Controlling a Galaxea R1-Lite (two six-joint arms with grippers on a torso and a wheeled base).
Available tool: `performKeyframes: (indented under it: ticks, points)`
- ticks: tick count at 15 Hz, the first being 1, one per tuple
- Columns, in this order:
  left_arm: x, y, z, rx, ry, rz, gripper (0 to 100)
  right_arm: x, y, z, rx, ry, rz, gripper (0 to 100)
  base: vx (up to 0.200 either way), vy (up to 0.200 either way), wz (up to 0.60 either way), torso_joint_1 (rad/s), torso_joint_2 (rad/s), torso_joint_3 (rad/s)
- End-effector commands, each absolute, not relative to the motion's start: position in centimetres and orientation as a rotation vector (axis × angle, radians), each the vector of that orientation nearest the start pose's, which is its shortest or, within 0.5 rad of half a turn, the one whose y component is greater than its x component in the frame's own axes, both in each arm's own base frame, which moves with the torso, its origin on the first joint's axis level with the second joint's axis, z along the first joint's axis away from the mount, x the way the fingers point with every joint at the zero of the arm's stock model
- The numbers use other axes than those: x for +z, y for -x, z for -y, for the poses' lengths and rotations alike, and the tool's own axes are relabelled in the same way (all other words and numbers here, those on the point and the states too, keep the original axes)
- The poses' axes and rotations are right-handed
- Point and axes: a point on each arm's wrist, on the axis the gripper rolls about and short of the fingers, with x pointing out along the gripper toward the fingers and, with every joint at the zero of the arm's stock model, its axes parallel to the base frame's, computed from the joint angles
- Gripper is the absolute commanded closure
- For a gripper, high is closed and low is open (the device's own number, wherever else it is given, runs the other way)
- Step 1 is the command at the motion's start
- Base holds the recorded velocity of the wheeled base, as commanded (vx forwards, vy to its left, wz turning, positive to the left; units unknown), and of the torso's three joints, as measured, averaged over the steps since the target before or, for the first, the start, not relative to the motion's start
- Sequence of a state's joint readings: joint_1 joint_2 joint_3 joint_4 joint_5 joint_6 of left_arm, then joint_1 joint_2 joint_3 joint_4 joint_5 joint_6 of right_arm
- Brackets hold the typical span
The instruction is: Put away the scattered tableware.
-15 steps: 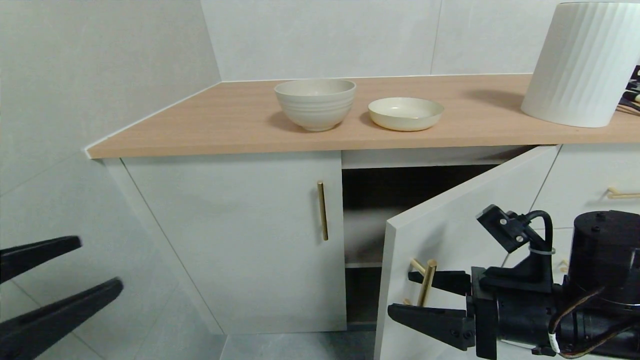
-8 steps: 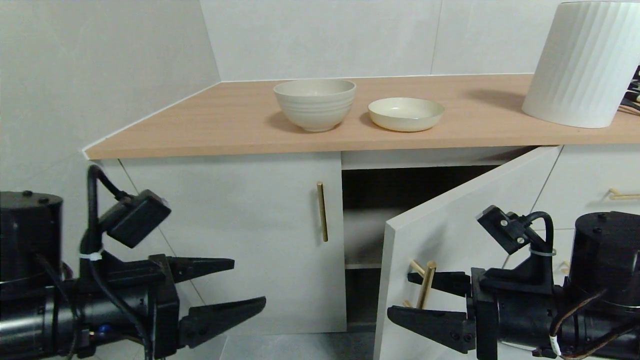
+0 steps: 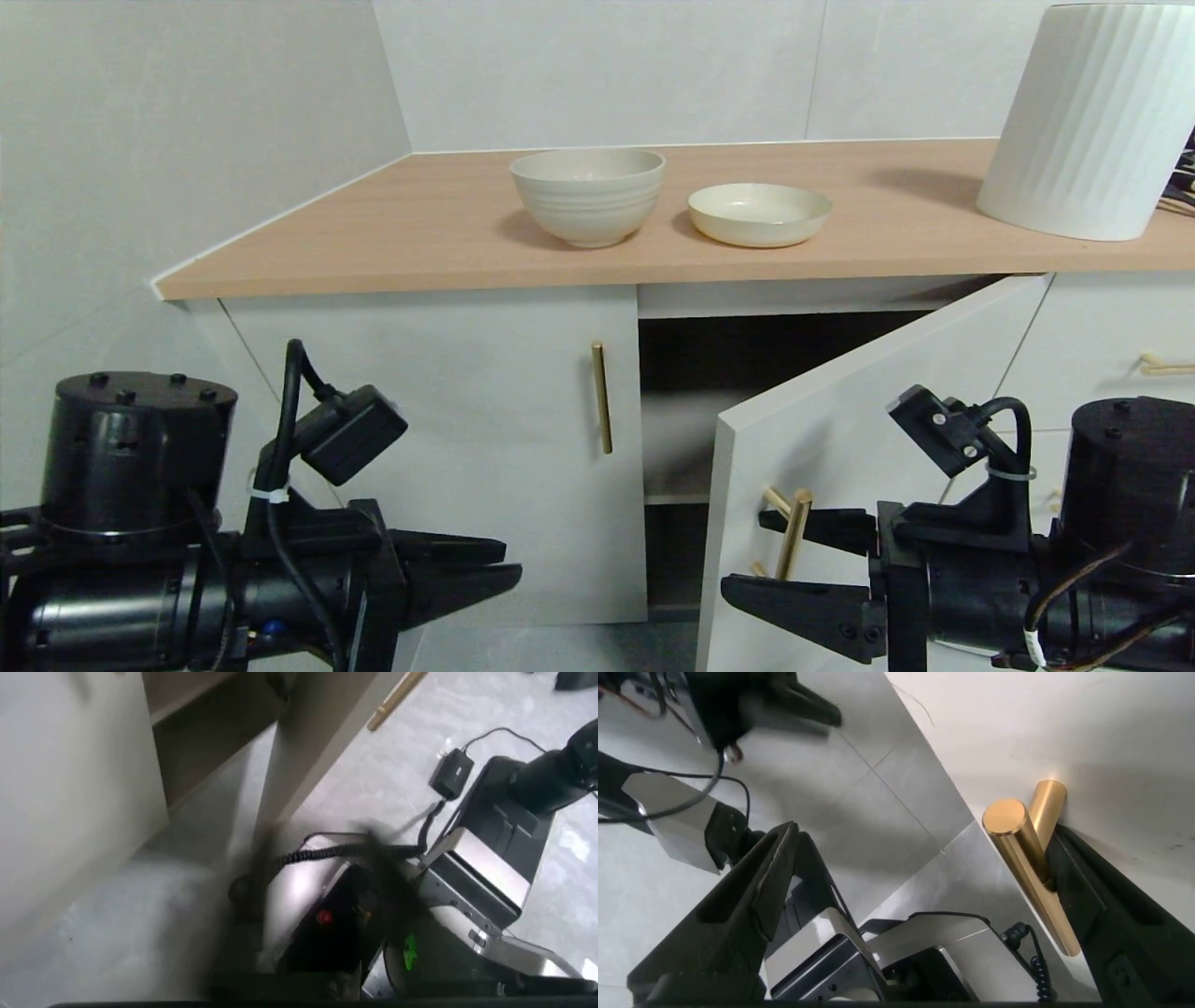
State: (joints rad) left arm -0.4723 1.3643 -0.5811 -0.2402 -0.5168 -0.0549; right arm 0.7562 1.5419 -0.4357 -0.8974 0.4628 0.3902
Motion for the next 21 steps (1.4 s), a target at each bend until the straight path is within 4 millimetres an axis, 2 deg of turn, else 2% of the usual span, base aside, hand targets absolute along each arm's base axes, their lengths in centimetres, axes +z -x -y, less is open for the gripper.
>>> performKeyframes:
  ticks: [1,3,4,6,7,9,11,15,18,21]
  points:
    - [17.9,-18.3,10.8,-0.961,0.059,-0.572,100,15.5,-16.5,-16.9,1.151,-0.306,-0.461,0,0.000,0.000,0.00,0.000,0.00,0.000]
    - [17.8,-20.9,13.1,-0.991,0.053,-0.594,100,15.6,-16.3,-16.8,1.150,-0.305,-0.457,0,0.000,0.000,0.00,0.000,0.00,0.000]
    - [17.6,-21.4,13.7,-0.997,0.057,-0.600,100,15.6,-16.3,-16.7,1.152,-0.305,-0.457,0,0.000,0.000,0.00,0.000,0.00,0.000]
    - [15.4,-23.5,17.3,-1.047,0.123,-0.576,100,15.7,-16.2,-16.7,1.151,-0.306,-0.454,0,0.000,0.000,0.00,0.000,0.00,0.000]
    - [14.3,-23.9,18.6,-1.059,0.154,-0.560,100,15.6,-16.2,-16.7,1.151,-0.306,-0.455,0,0.000,0.000,0.00,0.000,0.00,0.000]
    - [12.3,-23.9,19.9,-1.010,0.176,-0.494,100,15.4,-16.1,-16.6,1.152,-0.297,-0.461,0,0.000,0.000,0.00,0.000,0.00,0.000]
    - [11.2,-25.2,20.9,-0.970,0.198,-0.408,100,15.3,-16.2,-16.6,1.154,-0.279,-0.454,0,0.000,0.000,0.00,0.000,0.00,0.000]
    - [11.4,-23.8,22.6,-1.041,0.197,-0.372,100,15.2,-16.0,-16.5,1.153,-0.278,-0.454,0,0.000,0.000,0.00,0.000,0.00,0.000]
    - [11.3,-23.5,23.1,-1.059,0.195,-0.376,100,15.1,-16.0,-16.5,1.151,-0.273,-0.456,0,0.000,0.000,0.00,0.000,0.00,0.000]
    - [10.6,-23.5,24.4,-1.092,0.247,-0.339,100,15.1,-15.9,-15.9,1.122,-0.228,-0.419,0,0.000,0.000,0.00,0.000,0.00,0.000]
